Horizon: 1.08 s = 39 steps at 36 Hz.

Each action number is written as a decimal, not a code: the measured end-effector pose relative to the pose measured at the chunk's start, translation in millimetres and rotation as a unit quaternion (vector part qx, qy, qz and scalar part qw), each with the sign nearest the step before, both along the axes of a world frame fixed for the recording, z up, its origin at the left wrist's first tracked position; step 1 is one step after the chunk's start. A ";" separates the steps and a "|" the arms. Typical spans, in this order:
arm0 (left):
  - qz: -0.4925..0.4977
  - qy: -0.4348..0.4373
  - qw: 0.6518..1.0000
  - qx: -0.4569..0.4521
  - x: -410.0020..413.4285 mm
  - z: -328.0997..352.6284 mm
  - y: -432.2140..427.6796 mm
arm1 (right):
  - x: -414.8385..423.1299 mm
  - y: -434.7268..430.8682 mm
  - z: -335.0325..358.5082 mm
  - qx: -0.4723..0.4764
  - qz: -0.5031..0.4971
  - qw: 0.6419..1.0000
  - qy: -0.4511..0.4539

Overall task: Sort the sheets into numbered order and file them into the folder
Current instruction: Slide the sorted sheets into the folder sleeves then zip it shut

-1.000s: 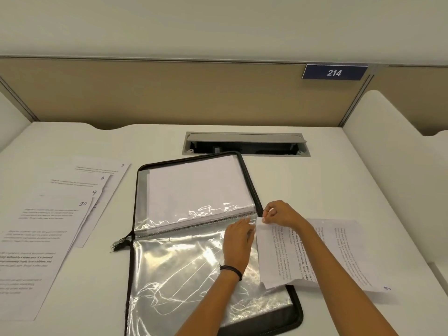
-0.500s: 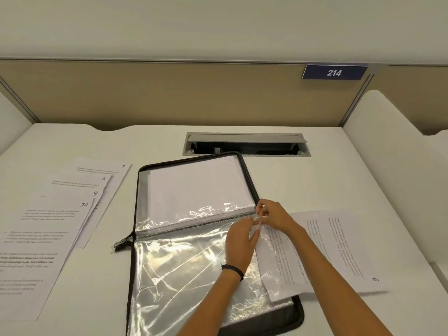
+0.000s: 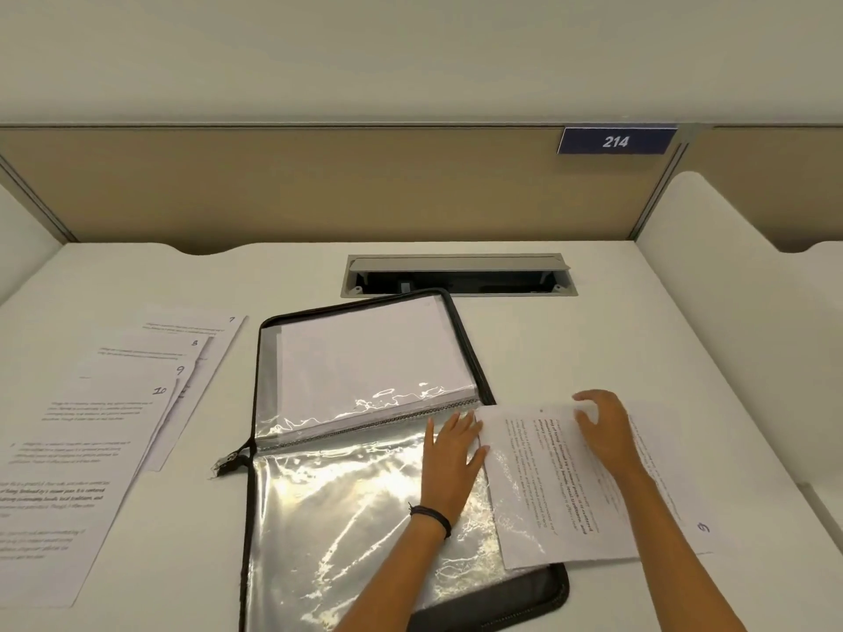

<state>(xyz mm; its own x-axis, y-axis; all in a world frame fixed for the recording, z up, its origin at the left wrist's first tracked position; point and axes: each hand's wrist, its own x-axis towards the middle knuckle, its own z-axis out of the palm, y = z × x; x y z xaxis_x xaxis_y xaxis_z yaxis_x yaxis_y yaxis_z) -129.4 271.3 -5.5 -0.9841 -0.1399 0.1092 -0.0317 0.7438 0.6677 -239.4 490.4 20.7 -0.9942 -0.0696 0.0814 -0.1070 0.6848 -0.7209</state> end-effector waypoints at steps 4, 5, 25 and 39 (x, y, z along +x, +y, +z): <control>-0.003 -0.007 1.000 -0.011 1.7 0.6 1.8 | 5.0 32.6 -13.2 0.069 -0.125 0.990 -0.018; -0.003 -0.008 1.000 -0.012 2.1 1.5 2.0 | 7.7 37.6 -13.8 0.082 -0.155 0.984 -0.028; -0.014 -0.038 0.998 -0.038 7.6 7.4 -6.8 | 36.1 62.3 -3.5 0.031 -0.227 0.969 -0.088; -0.001 -0.033 0.998 -0.045 23.8 11.4 -19.0 | 37.0 36.4 5.8 -0.030 -0.169 0.979 -0.113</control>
